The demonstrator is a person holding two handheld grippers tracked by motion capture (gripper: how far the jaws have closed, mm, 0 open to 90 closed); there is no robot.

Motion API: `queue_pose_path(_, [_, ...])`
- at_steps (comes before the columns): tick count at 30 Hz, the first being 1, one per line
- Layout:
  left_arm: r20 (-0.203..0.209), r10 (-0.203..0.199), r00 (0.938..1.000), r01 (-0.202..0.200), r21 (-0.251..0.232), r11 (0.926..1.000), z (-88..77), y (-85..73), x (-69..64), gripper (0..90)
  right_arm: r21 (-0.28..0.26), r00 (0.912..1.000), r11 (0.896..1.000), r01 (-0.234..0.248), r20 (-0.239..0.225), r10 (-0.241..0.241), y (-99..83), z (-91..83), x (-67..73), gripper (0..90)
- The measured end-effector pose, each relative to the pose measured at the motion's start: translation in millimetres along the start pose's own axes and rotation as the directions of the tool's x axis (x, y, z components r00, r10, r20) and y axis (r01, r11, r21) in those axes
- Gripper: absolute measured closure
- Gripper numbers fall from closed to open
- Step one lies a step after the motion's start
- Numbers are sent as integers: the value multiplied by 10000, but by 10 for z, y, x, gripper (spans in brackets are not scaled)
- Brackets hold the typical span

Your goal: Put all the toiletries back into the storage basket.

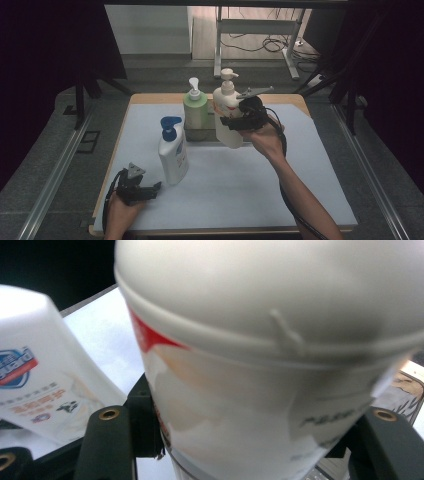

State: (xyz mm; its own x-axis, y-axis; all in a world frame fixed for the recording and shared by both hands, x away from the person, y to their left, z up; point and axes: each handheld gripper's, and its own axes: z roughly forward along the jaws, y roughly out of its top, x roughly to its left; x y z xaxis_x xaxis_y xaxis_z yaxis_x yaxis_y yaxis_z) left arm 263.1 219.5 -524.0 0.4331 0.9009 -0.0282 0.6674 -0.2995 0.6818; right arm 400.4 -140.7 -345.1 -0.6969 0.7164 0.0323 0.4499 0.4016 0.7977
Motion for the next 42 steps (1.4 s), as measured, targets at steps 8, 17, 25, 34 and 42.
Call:
queue_pose_path(8, [6,4,10000,-4,2,10000,0,0,1,129,-59,9997,9998,-185,171,186,47,87,-83,377])
queue_pose_path(17, [13,18,10000,-18,14,10000,-1,0,3,129,-179,9988,9993,-323,362,329,100,180,-158,377])
queue_pose_path(25, [14,37,10000,-37,31,10000,-2,0,4,128,-230,9983,9990,-375,443,384,116,267,-194,377])
queue_pose_path(34, [18,34,10000,-34,32,10000,-2,0,5,128,-242,9971,9988,-428,627,442,156,375,-256,377])
queue_pose_path(42, [17,30,10000,-30,29,10000,-2,0,5,129,-307,9961,9983,-494,718,515,192,479,-304,378])
